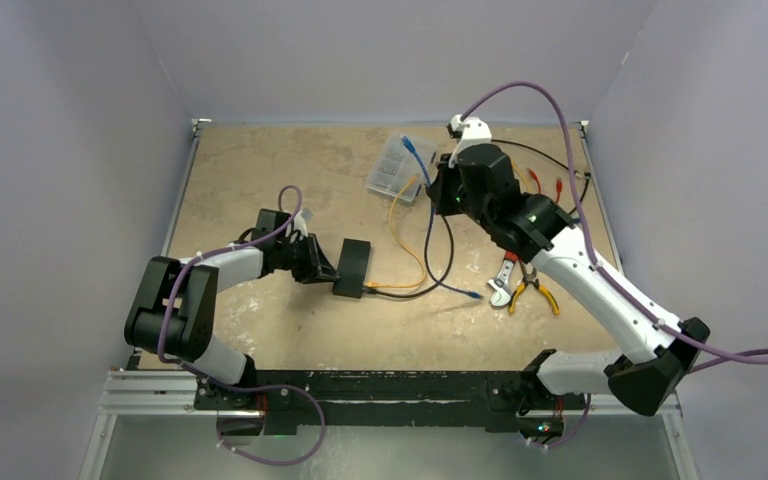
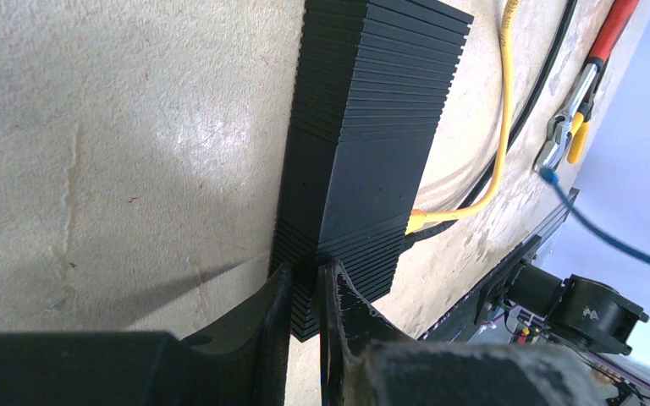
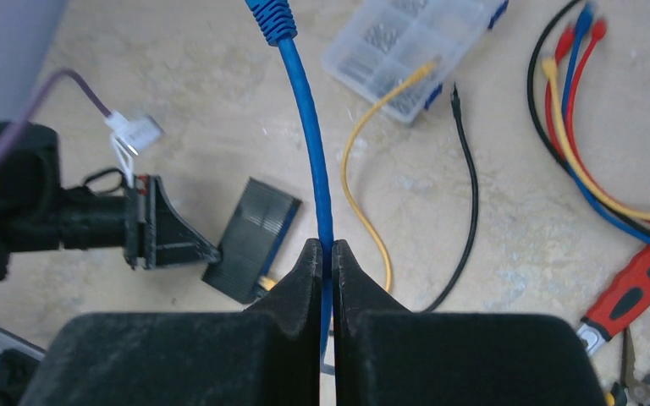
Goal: Pull the plug from the switch port
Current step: Pick up the connector from the center of the board, then place the connector at the center of the board.
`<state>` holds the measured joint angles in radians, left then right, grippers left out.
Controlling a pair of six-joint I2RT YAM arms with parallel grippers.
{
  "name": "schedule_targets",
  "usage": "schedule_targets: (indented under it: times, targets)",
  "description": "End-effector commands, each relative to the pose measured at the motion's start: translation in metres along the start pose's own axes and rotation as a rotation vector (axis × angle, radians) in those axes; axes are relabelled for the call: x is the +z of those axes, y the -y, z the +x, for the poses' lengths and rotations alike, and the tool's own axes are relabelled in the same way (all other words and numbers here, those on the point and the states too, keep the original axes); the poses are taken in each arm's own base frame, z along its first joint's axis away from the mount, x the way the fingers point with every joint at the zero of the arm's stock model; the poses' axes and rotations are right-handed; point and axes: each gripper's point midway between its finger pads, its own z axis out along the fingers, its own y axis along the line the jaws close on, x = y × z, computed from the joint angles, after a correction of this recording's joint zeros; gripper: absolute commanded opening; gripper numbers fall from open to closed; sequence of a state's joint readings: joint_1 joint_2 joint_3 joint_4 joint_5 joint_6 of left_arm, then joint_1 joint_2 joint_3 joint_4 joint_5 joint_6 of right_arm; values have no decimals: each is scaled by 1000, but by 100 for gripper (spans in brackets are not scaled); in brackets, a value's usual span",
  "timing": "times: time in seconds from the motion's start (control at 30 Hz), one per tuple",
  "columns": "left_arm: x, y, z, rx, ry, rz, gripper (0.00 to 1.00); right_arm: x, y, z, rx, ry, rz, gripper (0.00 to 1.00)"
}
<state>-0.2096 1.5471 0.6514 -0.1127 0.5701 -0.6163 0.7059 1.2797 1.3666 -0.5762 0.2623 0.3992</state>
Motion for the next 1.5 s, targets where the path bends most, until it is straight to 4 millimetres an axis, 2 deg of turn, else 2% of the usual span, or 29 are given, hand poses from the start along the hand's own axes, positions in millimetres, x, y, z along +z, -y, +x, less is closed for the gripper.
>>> schedule_targets:
  times: [0.0, 0.2, 0.43, 0.53, 0.77, 1.0, 1.47]
  targets:
    - [5, -71, 20, 2, -21, -291, 9, -34, -8, -63, 56, 179, -23, 0]
    - [5, -71, 20, 3, -20, -290, 9, -40, -8, -88, 51, 226, -16, 0]
    - [4, -71, 20, 3, -19, -289, 9, -30, 1, -107, 48, 246, 3, 0]
    - [4, -71, 20, 3, -19, -289, 9, -27, 11, -120, 70, 262, -19, 0]
    - [4, -71, 20, 3, -19, -291, 9, -20, 59, -140, 116, 291, 13, 0]
    - [5, -71, 20, 3, -20, -291, 9, -9, 100, -145, 142, 288, 78, 0]
    - [5, -72, 21, 3, -23, -290, 9, 5, 178, -171, 193, 316, 219, 0]
